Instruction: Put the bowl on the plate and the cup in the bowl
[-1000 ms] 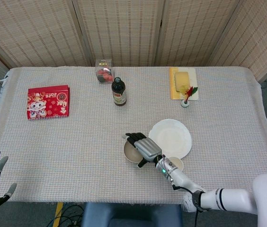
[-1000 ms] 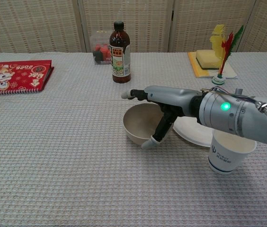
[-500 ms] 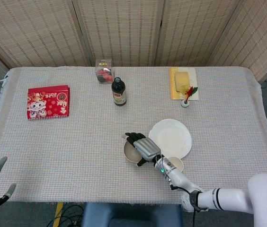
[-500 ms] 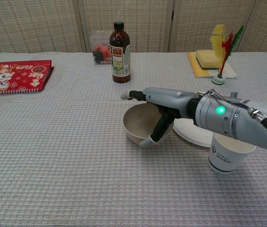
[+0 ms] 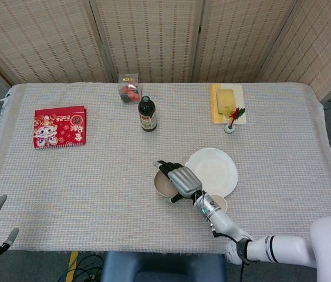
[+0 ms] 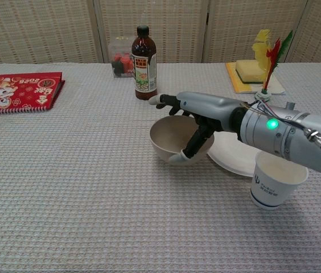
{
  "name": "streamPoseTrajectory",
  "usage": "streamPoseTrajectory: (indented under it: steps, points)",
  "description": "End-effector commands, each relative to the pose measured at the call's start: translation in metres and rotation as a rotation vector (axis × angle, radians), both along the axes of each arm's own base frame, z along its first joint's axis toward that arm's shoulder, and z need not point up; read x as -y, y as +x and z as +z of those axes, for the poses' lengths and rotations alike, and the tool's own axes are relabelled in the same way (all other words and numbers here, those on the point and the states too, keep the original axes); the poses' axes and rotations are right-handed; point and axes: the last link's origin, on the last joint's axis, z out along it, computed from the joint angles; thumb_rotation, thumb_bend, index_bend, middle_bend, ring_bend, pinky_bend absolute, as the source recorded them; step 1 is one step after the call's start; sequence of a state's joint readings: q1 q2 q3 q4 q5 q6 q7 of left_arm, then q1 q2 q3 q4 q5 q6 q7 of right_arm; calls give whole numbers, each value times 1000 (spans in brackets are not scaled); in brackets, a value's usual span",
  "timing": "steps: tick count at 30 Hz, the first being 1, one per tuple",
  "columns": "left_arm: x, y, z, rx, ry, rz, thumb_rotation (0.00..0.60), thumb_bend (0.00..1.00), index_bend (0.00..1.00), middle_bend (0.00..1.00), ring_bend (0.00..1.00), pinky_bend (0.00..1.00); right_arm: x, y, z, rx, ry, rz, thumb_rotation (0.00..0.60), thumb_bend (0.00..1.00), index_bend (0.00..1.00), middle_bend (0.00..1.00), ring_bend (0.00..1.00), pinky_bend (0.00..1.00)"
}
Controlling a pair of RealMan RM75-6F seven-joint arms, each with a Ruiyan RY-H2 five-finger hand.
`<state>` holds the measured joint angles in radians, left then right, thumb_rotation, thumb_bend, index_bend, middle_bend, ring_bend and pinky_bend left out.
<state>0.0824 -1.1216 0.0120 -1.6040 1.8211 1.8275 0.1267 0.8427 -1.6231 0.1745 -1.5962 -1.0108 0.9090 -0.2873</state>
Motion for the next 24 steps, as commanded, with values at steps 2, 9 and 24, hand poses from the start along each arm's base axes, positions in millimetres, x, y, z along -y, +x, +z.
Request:
streamPoseTrajectory:
  steps: [2,9,24]
  points:
    - [-1,0,-2,-5,-4,2,600,314,0,0,0,262,8,3,21,31,-57,-3,600,260,0,57,160,365]
    - [-2,0,-4,-15,-6,7,600,314,0,0,0,262,24,-15,56,-12,-126,-31,600,256,0,58,160,365]
    - [-10,1,-16,-50,-29,22,600,314,0,0,0,262,5,-86,92,-158,-122,-71,600,245,0,58,160,365]
